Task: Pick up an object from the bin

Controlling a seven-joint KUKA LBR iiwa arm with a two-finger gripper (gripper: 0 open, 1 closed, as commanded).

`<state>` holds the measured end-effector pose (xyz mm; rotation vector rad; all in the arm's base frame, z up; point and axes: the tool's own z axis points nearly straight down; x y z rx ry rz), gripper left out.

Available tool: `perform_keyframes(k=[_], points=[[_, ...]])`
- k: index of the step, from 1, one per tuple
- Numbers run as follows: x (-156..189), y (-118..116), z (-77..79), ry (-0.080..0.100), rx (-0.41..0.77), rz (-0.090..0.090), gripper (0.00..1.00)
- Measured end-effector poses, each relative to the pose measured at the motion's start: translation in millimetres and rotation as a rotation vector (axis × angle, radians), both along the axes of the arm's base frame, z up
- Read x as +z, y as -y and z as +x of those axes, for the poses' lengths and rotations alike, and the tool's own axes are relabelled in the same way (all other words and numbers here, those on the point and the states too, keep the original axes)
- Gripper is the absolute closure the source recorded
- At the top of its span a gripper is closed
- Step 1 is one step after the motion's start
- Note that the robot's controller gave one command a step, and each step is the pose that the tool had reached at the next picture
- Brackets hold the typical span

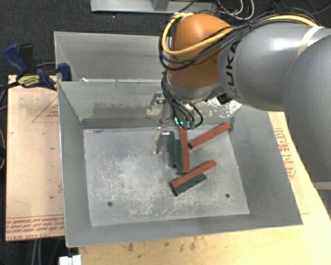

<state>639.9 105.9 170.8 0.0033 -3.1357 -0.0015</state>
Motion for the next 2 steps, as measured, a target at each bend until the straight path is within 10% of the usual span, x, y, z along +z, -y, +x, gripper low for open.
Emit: perform_keyframes(k=[2], points=[[-42.4, 42.0, -11.5, 0.010, 0.153, 0.001, 0.00]])
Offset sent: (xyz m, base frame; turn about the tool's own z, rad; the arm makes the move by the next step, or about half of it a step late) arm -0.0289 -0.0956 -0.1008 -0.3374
